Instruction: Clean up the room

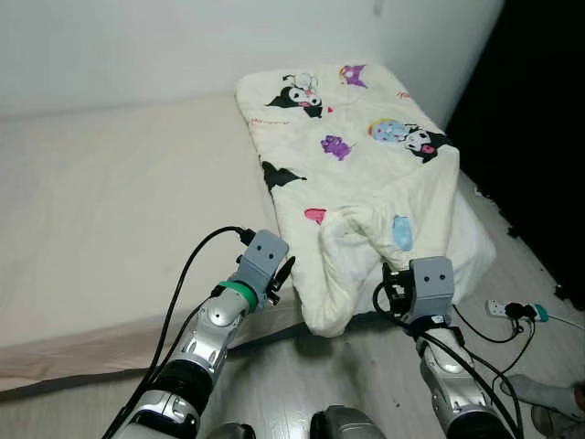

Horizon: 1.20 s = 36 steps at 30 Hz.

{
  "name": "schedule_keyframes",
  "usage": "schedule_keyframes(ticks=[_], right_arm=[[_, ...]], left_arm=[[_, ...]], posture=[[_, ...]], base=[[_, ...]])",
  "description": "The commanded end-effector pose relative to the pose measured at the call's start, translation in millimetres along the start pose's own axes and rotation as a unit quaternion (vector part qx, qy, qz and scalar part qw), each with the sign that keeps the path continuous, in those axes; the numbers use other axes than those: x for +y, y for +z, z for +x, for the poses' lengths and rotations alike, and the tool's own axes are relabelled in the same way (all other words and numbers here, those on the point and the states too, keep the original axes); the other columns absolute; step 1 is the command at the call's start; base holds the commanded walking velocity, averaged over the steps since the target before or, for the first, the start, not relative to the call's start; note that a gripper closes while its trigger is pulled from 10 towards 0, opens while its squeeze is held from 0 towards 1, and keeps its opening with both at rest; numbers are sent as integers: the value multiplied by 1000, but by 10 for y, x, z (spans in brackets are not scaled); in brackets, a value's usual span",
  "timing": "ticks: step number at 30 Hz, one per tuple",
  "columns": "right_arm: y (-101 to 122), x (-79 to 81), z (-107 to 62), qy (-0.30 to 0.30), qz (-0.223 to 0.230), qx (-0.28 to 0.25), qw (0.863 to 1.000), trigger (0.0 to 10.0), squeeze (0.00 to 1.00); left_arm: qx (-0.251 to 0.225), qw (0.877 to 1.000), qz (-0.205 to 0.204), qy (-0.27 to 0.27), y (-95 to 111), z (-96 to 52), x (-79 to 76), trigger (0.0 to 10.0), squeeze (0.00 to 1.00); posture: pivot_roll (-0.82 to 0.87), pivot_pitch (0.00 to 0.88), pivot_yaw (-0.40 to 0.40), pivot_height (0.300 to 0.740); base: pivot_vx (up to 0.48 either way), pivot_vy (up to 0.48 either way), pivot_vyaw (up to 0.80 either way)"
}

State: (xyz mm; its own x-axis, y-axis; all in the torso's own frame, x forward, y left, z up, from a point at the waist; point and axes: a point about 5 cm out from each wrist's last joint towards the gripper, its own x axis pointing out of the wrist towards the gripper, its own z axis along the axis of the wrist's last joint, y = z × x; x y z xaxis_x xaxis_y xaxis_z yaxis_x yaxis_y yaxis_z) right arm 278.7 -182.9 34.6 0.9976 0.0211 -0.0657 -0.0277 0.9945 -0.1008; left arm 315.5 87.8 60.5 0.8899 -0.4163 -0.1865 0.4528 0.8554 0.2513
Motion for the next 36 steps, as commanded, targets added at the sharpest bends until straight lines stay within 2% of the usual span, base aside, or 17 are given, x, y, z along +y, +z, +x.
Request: schedule_keyframes(ticks=[1, 15, 29, 36], right_arm=[[-28, 27, -21, 6, -3, 4, 1000, 10000, 0], [-8, 23, -14, 5, -8, 0, 1000, 10000, 0], [12, 12, 0, 3, -7, -3, 1000, 10000, 0], [17, 7, 6, 3, -8, -3, 1000, 10000, 0]], left_arm=[[14, 1000, -3, 2, -56, -17, 3, 10000, 0], [14, 1000, -8, 3, -66, -26, -4, 10000, 0], [17, 1000, -5, 3, -85, -36, -8, 10000, 0], [17, 1000, -5, 3, -85, -36, -9, 10000, 0]], posture=[[-142, 13, 59, 740], [-143, 15, 57, 740], [-140, 14, 54, 686], [-141, 12, 54, 676]], base=[[0, 0, 0], [0, 0, 0], [0, 0, 0], [0, 0, 0]])
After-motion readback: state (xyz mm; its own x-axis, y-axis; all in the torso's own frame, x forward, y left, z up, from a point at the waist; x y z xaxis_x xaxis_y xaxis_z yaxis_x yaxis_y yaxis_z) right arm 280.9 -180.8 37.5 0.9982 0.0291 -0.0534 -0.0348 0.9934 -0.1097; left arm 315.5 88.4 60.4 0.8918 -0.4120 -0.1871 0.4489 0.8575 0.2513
